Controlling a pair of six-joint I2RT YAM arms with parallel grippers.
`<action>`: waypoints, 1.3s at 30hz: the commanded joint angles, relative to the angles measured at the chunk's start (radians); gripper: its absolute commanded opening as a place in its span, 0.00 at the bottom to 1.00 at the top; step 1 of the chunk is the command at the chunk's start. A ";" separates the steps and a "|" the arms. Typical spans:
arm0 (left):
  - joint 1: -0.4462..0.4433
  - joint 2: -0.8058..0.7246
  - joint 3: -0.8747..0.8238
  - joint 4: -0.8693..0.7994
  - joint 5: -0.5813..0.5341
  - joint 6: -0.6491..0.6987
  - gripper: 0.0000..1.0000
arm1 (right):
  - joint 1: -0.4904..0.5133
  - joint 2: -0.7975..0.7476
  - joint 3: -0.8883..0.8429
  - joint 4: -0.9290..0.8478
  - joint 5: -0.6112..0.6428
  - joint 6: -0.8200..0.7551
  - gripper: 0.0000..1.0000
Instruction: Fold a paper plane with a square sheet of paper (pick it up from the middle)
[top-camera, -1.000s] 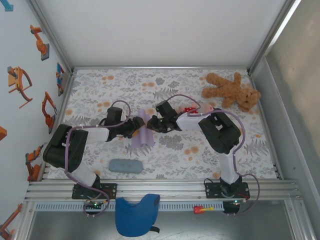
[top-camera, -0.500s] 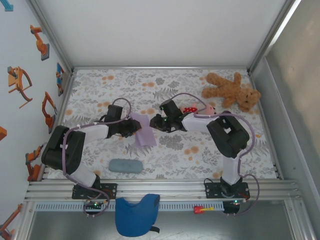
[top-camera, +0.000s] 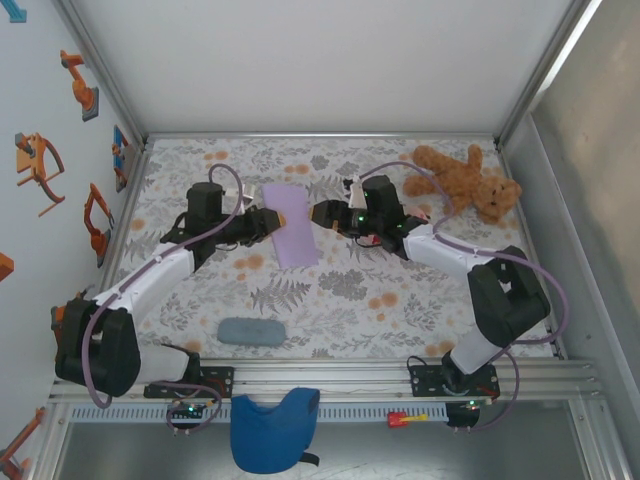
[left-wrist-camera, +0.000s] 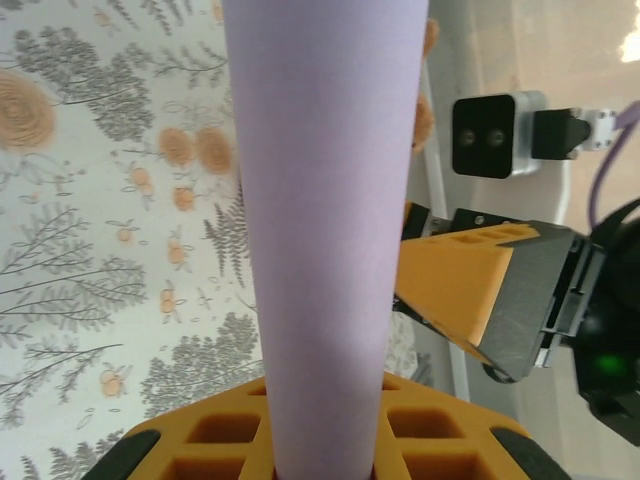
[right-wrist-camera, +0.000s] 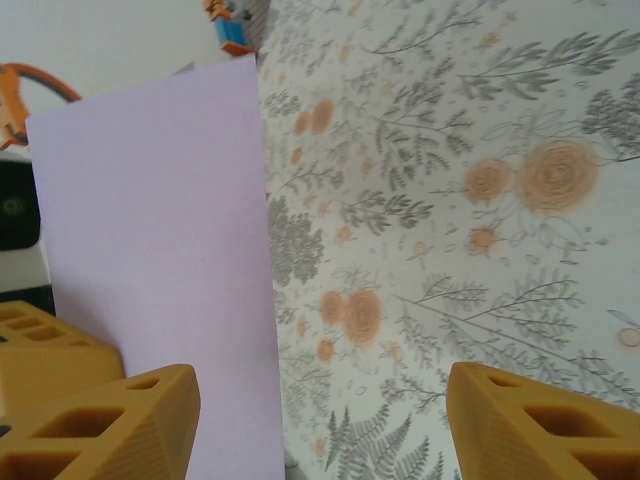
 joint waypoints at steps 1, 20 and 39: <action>0.012 -0.006 0.024 -0.010 0.088 0.005 0.21 | 0.000 -0.026 0.001 0.063 -0.122 -0.009 0.66; 0.026 0.052 0.033 -0.020 0.121 0.003 0.20 | -0.001 -0.041 0.018 0.046 -0.210 -0.037 0.29; 0.054 -0.010 0.022 -0.193 -0.082 0.082 0.83 | -0.011 -0.119 0.072 -0.196 -0.066 -0.114 0.00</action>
